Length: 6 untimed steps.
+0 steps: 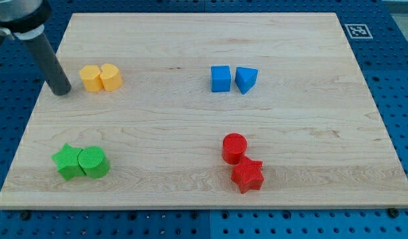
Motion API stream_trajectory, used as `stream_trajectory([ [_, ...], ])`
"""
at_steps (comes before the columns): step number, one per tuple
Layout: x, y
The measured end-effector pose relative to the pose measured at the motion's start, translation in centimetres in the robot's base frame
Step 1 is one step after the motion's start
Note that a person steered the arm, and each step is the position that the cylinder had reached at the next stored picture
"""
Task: Slide the yellow blocks to the right side
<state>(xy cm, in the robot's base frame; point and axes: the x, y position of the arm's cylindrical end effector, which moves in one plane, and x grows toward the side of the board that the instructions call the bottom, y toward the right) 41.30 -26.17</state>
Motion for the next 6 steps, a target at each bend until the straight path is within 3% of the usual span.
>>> stream_trajectory([
  [1, 0.0, 0.2],
  [3, -1.6, 10.0],
  [4, -1.6, 12.2],
  [6, -1.6, 13.3],
])
